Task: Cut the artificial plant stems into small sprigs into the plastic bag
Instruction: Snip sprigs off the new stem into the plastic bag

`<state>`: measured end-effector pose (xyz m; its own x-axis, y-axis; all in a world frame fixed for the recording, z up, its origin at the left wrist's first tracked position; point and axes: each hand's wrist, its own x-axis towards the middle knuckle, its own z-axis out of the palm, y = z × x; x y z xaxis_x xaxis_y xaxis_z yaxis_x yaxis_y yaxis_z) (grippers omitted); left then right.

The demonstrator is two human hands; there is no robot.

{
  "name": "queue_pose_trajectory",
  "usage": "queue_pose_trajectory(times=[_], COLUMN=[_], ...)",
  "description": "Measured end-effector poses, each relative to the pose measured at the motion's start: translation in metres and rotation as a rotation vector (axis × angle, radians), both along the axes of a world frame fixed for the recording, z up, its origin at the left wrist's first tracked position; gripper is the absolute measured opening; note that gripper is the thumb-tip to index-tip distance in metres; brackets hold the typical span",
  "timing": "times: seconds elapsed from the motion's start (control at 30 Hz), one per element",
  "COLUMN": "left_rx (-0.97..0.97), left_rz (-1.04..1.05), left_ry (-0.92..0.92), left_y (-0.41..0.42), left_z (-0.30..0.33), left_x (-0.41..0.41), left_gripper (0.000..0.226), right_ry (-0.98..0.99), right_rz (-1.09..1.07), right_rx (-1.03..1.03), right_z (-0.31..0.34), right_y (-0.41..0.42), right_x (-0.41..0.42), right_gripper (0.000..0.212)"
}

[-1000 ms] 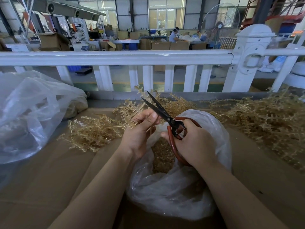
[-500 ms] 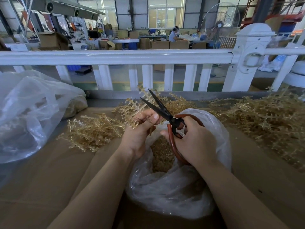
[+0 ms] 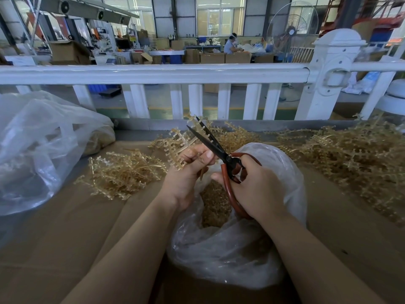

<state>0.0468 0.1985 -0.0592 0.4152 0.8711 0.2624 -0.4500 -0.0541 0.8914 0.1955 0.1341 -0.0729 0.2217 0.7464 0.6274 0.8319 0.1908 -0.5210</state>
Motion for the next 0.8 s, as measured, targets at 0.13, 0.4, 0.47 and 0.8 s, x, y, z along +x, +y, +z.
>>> queue_pose_trajectory(times=[0.13,0.4,0.47,0.8], left_rx=[-0.02,-0.111,-0.118,-0.064], left_rz=[-0.05,-0.104,-0.078,-0.016], left_ry=[-0.018,-0.035,-0.029,0.059], left_y=[0.001,-0.001,-0.001,-0.005], left_z=[0.0,0.001,0.001,-0.001], left_x=[0.0,0.0,-0.001,0.004], left_gripper=[0.003,0.004,0.006,0.024], right_ry=[0.022,0.016,0.018,0.528], right_rz=[0.008,0.041,0.06,0.184], right_rx=[-0.002,0.015,0.014,-0.025], right_z=[-0.003,-0.008,-0.007,0.005], right_y=[0.002,0.006,0.006,0.004], right_x=[0.002,0.004,0.004,-0.002], right_gripper=[0.079,0.065,0.068,0.02])
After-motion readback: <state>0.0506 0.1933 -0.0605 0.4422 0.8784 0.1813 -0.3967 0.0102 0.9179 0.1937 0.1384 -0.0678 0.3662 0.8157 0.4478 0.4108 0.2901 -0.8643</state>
